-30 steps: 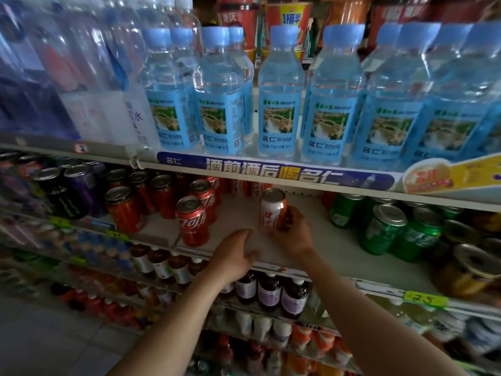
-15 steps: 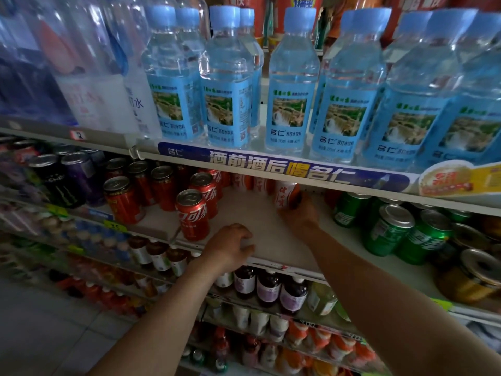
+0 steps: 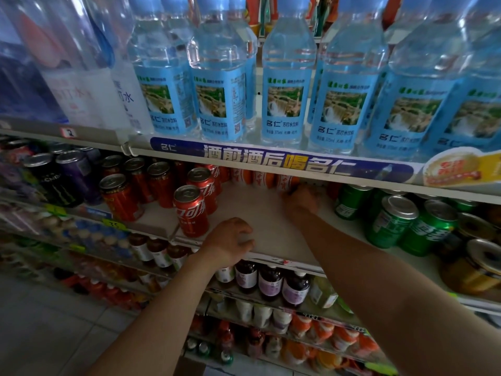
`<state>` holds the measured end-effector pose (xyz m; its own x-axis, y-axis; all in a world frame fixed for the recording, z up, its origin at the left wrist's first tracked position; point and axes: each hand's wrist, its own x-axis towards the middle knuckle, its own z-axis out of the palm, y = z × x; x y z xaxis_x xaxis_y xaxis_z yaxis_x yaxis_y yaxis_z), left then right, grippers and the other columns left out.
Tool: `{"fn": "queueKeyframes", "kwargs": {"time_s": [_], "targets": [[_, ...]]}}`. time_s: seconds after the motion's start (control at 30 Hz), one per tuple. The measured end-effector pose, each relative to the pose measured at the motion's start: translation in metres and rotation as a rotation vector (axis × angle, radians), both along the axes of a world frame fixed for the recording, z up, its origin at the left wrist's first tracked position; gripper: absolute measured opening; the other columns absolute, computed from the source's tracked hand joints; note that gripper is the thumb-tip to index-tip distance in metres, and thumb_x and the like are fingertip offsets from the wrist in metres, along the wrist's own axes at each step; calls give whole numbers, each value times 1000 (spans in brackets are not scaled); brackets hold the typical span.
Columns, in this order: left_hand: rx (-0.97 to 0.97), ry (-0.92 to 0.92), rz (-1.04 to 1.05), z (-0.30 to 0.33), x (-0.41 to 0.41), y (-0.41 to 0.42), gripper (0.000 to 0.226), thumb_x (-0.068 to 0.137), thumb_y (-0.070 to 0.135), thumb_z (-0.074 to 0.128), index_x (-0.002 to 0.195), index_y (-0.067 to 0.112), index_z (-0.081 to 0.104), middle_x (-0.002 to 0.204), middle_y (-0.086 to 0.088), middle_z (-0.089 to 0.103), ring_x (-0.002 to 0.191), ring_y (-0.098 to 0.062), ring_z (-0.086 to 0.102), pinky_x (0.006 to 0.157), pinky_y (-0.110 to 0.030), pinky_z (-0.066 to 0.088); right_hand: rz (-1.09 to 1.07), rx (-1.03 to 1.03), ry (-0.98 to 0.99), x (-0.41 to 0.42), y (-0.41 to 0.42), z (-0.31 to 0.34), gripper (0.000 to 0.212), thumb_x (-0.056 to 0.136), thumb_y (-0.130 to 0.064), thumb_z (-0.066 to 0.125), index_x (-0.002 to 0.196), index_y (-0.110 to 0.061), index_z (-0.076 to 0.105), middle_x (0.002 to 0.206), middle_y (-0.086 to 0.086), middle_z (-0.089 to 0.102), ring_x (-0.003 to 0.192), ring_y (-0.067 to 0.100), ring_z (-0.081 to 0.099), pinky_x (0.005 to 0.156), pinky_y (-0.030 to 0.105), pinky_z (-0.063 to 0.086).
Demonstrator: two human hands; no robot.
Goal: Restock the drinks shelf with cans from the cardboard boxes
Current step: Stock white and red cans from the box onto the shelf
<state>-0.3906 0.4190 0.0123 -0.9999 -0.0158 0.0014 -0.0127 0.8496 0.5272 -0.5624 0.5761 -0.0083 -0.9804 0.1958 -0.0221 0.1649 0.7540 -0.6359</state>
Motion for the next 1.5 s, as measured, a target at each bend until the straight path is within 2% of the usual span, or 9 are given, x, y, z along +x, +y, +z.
{"fn": "queueKeyframes", "kwargs": {"time_s": [0.43,0.67,0.8,1.0,1.13,1.23,1.33,1.43,1.5], "targets": [[14,53,-7,1,6,2,37,90,37,64,122,18,63,128,5,57,119,-13,54,102,-24,41,108,29,-44,20,5,18,66,86,-45,65,141,-14,45,147,16,43,138,33,34,115,41,28],[125,468,107,0,68,-19,19,89,23,65,107,17,68,103,5,66,95,-6,61,82,-19,52,457,-482,500,159,-15,58,3,89,-21,68,90,-19,67,89,-4,66,75,9,62,67,29,52],[176,418,273,-24,110,-38,27,90,38,57,108,19,66,102,1,71,94,-10,64,80,-22,51,905,-556,456,221,-46,55,10,93,-22,67,85,-16,70,80,-9,67,72,5,63,64,19,48],[358,-28,826,-154,235,-78,19,83,25,69,101,19,69,87,0,73,77,-16,69,74,-34,57,1353,-268,-123,270,-111,-91,10,92,-28,65,85,-21,66,66,-7,65,57,6,60,54,29,50],[480,-286,1096,-218,322,-77,24,83,30,65,98,12,69,82,1,66,74,-8,58,69,-17,41,1462,-63,-458,311,-136,-195,13,84,-14,71,82,-19,59,70,-17,55,63,-4,57,61,22,43],[619,-334,1245,-276,370,-83,12,83,11,70,92,3,67,67,6,54,60,2,57,64,-9,35,1514,100,-614,343,-163,-276,11,77,-26,68,80,-18,62,72,-4,63,68,12,61,69,34,53],[642,-325,1353,-344,399,-87,36,73,34,63,89,4,73,81,4,65,73,6,59,74,-18,40,1573,272,-690,369,-186,-347,23,79,-19,74,78,-29,53,79,-3,59,74,11,52,73,25,43],[731,-388,1390,-440,418,-97,11,77,24,65,79,14,66,71,1,63,60,5,54,67,-19,44,1568,374,-745,396,-214,-446,13,77,-8,75,81,-10,63,84,11,66,83,23,60,70,26,35],[718,-364,1475,-507,429,-98,20,74,33,64,86,17,68,75,1,67,64,0,56,68,-23,45,1569,418,-778,415,-231,-518,19,81,-9,73,97,0,67,98,17,70,97,30,63,77,27,37]]}}
